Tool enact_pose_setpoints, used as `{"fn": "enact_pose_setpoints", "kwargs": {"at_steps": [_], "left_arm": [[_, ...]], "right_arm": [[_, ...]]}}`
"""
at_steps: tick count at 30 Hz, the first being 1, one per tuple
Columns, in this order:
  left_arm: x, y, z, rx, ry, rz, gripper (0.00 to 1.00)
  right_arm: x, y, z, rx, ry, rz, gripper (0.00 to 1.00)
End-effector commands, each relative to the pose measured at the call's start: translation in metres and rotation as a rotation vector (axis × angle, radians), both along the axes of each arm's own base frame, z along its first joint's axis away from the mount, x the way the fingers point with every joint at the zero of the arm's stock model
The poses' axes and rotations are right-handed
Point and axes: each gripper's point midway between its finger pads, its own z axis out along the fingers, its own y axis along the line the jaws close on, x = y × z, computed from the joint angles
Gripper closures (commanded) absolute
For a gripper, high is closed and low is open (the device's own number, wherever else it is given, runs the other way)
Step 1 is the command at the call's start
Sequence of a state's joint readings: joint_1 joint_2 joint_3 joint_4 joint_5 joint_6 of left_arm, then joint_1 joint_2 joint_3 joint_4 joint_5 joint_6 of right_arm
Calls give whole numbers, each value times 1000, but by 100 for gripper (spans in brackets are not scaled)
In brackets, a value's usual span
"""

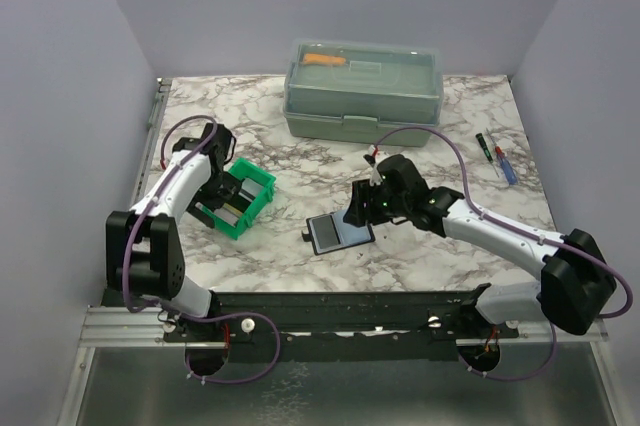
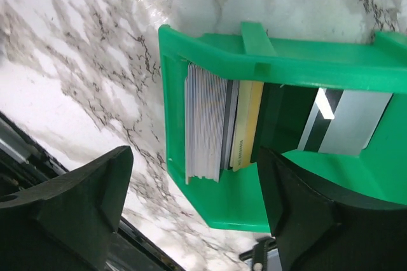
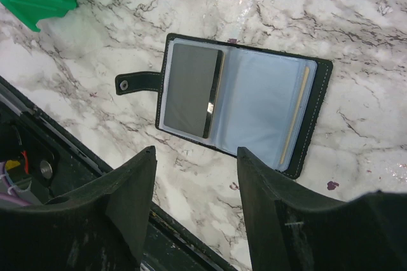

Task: Put the credit cards into the card holder
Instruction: Move the storage box to the center of the board.

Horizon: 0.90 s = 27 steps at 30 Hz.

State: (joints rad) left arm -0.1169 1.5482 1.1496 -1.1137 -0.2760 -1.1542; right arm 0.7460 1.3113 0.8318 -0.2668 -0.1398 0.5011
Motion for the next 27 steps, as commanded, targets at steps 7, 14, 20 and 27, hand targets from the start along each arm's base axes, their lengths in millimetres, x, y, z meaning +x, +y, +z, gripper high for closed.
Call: {"fn": "enact_pose_setpoints", "kwargs": {"at_steps": [7, 14, 20, 27], "left_arm": [[26, -38, 28, -176, -327, -386, 12], [54, -49, 74, -113, -478, -643, 17], [90, -69, 67, -209, -461, -583, 13], [117, -73, 36, -230, -396, -414, 18]], "right_arm": [[5, 19, 3, 13, 14, 84, 43], [5, 17, 4, -8, 27, 78, 43], [6, 17, 9, -14, 31, 79, 43], [4, 13, 18, -14, 27, 58, 43]]}}
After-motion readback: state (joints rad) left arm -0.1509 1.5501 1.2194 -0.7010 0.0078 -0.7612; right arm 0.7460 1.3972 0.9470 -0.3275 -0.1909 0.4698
